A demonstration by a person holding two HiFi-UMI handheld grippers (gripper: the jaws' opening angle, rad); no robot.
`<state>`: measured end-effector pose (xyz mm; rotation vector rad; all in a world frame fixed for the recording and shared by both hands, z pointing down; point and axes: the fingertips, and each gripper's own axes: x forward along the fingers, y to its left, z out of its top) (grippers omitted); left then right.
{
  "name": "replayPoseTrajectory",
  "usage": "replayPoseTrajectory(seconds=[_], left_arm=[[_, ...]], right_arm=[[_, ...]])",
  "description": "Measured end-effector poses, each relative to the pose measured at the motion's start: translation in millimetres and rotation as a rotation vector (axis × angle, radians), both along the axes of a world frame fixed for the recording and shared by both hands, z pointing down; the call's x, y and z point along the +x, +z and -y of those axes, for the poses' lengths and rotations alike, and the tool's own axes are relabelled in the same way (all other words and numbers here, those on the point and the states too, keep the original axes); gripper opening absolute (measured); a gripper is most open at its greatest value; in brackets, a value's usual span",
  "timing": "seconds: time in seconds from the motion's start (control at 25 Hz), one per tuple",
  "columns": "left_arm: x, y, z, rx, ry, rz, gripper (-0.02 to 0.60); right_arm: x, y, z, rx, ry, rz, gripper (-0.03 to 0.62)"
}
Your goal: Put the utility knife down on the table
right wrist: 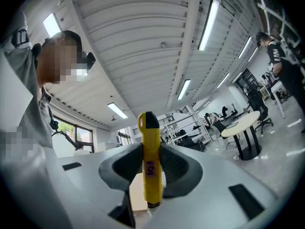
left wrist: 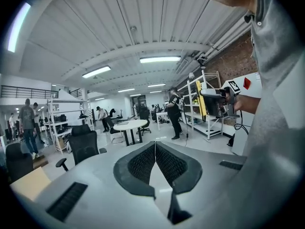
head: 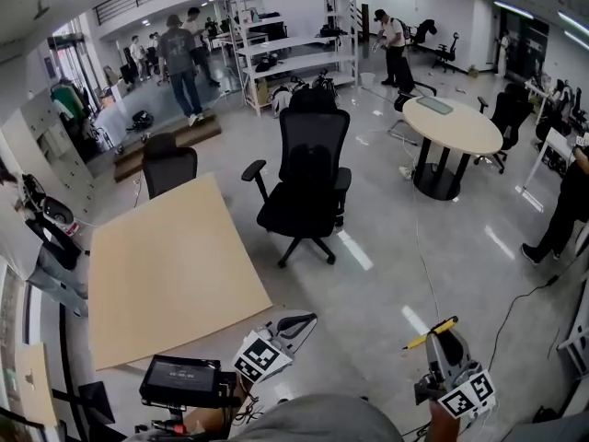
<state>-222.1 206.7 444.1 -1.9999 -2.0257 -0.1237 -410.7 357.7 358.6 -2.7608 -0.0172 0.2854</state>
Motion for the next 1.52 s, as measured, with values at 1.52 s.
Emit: replayPoseTrajectory(seconds=[1.52], left_arm=[[64.4,-3.1,-244.7,-0.064,0.081,0.049,0.006]], right_arm=[[68.7,-4.5,-209.9,-0.016,0.040,0.068,0.117]])
